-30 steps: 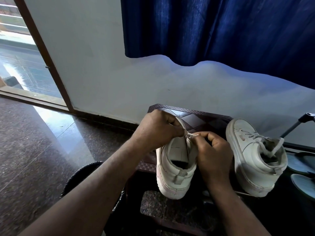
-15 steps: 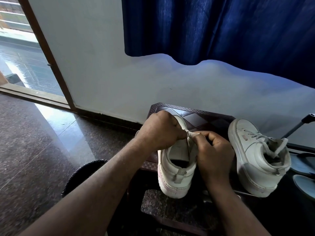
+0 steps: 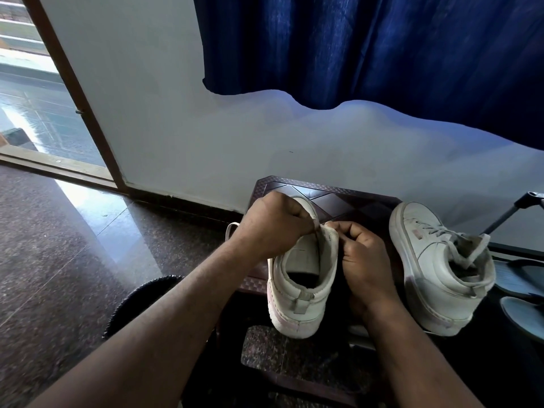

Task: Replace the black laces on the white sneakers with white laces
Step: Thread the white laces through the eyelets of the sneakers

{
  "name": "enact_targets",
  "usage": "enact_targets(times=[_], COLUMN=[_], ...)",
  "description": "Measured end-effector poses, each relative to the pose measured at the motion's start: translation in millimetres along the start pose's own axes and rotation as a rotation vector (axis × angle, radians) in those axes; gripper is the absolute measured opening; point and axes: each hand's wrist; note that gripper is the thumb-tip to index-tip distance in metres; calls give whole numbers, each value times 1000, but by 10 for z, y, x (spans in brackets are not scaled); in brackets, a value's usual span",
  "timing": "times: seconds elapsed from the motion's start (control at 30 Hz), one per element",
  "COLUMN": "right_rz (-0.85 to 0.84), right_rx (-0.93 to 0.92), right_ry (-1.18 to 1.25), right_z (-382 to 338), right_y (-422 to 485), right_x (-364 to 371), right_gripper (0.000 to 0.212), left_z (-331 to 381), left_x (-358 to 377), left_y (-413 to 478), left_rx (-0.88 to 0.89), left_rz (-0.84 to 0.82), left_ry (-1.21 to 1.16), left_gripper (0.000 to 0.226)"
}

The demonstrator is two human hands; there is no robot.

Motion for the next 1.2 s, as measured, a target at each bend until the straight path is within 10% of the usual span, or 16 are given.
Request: enact_targets(times=[0.13,0.27,0.5,0.8,1.0,1.2], right_rz=[123,401,-67,355,-15,399], right_rx=[-31,10,178,14,104,-14], right_ry=[-122,297,343,312,189,303], right_z=[18,-91,4,-65,-6,-114], right_y=[127,284,69,206,14,218], right_x=[-22,-233,-9,-156,67,-186], right_gripper=[15,19,36,32,33,33], left_z=[-6,-14,-3,11,19,-3], left_x=[-17,-41,-26,-54,-47,-64], left_y=[-16,-29,-30,-54,-55,-68], left_rx=[9,6,1,-29,-22,-10], left_rz=[21,7,-1,-13,-11,-18], left_ry=[59,54,43,55,58,27], left_gripper=[22,18,25,24,22,22])
Point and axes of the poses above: each hand's wrist, its own y-axis towards the middle knuckle, its own x-axis out of the palm, z = x × y, and after that the axes turned 10 degrees about -z, right-handed
